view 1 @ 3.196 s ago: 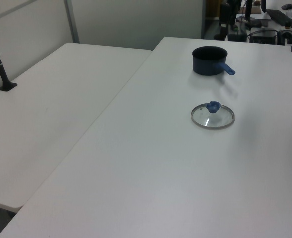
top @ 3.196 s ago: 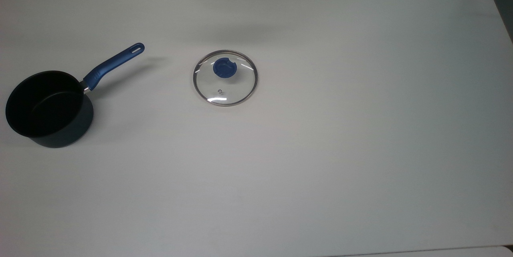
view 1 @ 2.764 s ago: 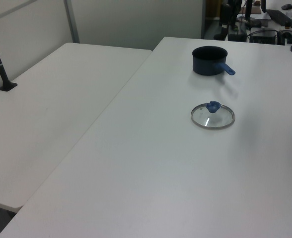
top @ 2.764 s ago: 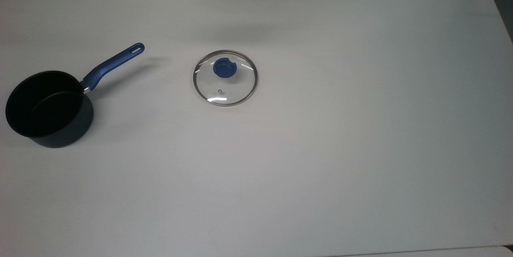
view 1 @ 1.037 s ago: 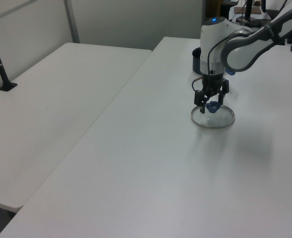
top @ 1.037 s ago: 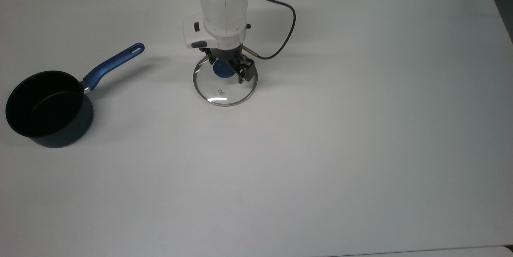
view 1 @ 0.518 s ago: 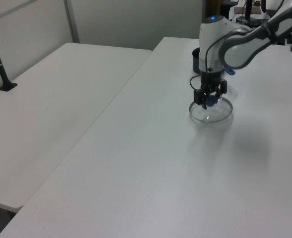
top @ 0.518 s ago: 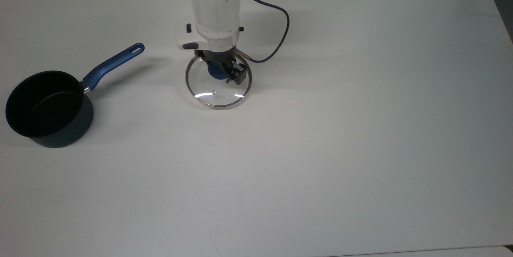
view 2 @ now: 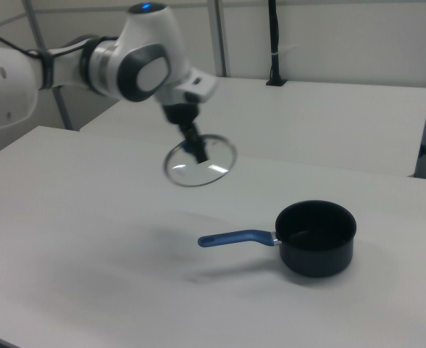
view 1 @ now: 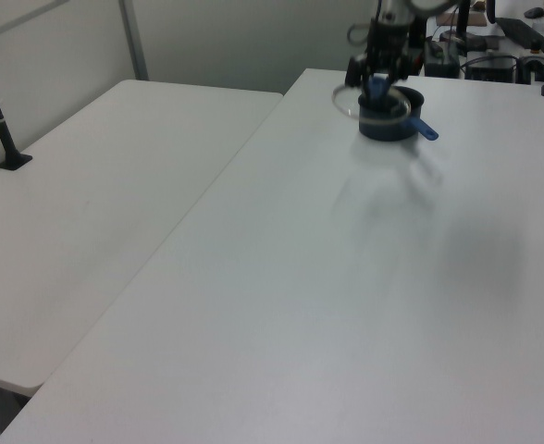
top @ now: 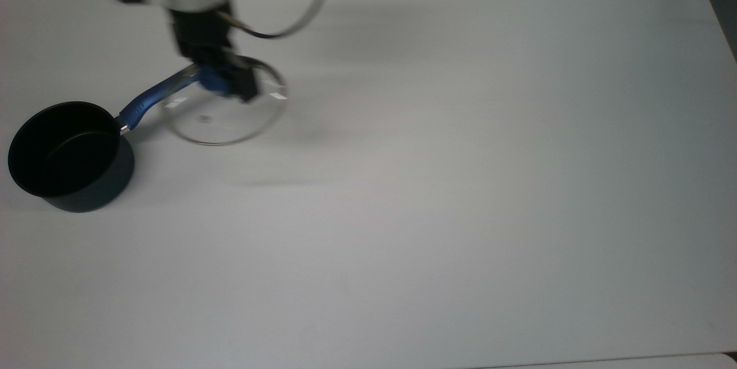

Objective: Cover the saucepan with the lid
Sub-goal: 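Lift the glass lid and carry it over the black saucepan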

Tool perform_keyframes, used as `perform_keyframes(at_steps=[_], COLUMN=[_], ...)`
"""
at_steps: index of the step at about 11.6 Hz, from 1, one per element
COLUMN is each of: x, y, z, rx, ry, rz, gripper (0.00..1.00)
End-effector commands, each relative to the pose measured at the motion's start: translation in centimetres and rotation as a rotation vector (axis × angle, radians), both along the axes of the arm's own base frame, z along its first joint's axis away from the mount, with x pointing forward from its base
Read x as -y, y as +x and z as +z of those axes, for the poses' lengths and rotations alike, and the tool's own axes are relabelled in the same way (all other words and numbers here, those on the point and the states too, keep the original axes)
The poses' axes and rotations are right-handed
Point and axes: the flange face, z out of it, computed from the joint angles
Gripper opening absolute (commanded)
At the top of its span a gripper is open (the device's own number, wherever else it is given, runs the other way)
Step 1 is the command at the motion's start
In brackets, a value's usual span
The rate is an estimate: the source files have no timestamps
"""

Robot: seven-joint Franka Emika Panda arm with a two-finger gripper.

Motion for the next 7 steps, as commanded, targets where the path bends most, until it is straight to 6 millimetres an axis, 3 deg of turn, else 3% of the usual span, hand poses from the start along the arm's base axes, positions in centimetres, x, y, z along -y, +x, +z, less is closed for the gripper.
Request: perform_keyframes(at_steps=[1,4,7], x=[9.2,16.8,21.0], y=[1.1,0.1,0.3], z=[1.2,-1.6,-5.0], rx=[0.036,0.05,0.057], ry=[-0.003,-0.033,-0.063], rz=[-0.079,-0.177,-0.236], gripper=[0.18,0.18,0.19])
